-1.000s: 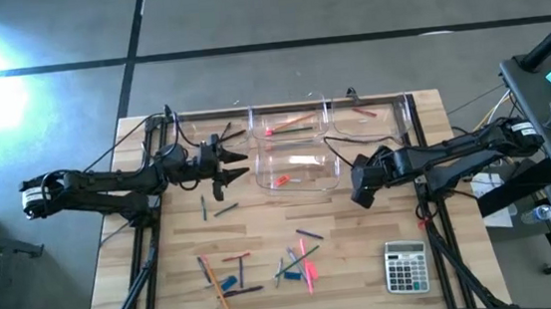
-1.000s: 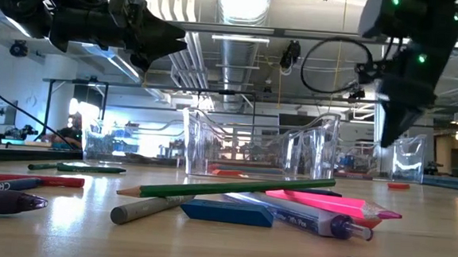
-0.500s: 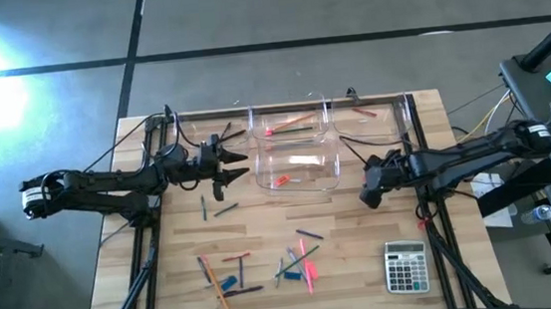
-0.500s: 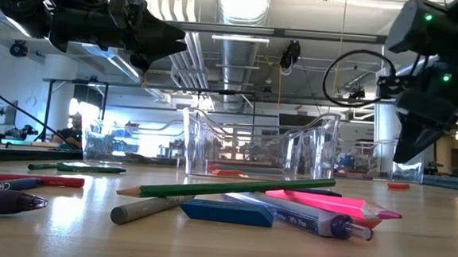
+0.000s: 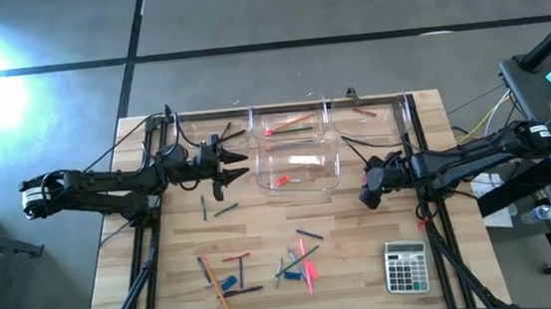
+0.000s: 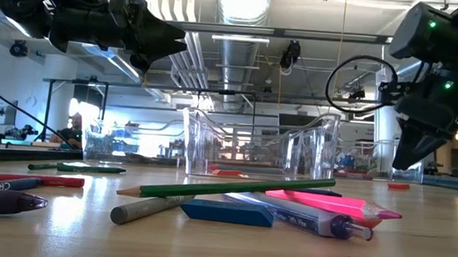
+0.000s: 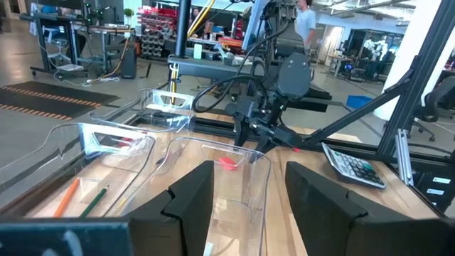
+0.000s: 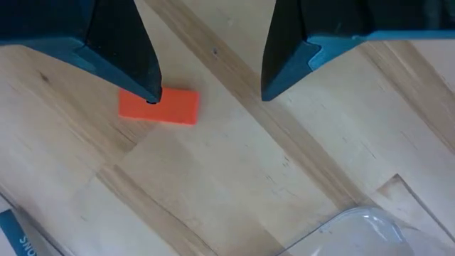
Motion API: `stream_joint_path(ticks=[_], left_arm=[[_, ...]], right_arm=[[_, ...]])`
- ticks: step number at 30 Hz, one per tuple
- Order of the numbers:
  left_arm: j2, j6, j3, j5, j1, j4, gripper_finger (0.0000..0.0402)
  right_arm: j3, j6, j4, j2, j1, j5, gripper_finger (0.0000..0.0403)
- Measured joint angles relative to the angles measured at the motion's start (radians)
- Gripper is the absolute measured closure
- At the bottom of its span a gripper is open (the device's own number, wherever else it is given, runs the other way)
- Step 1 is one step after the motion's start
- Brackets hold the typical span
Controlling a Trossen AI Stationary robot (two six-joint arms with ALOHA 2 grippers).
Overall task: Sort crayons/erasers/pens/pencils in bins
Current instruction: Put the orange eraser into the bottom transparent bin
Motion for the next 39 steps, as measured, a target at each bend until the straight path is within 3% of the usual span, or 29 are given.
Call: stream_joint_path(ticks=[9,29,34,39], left_arm=[[0.000,0.006,0.000,0.000,0.000,0.002,0.0240],[0.000,0.005,0.000,0.000,0.000,0.000,0.0240],[0.000,0.005,0.000,0.000,0.000,0.000,0.0240],[0.000,0.004,0.000,0.000,0.001,0.000,0.0240]], right_arm=[[-0.005,0.036,0.012,0.047,0.000,0.061,0.0172],[-0.007,0.090,0.062,0.322,-0.002,0.143,0.0176],[-0.018,0.145,0.088,0.372,-0.003,0.123,0.0213],[-0.038,0.154,0.095,0.385,-0.003,0.129,0.0283]])
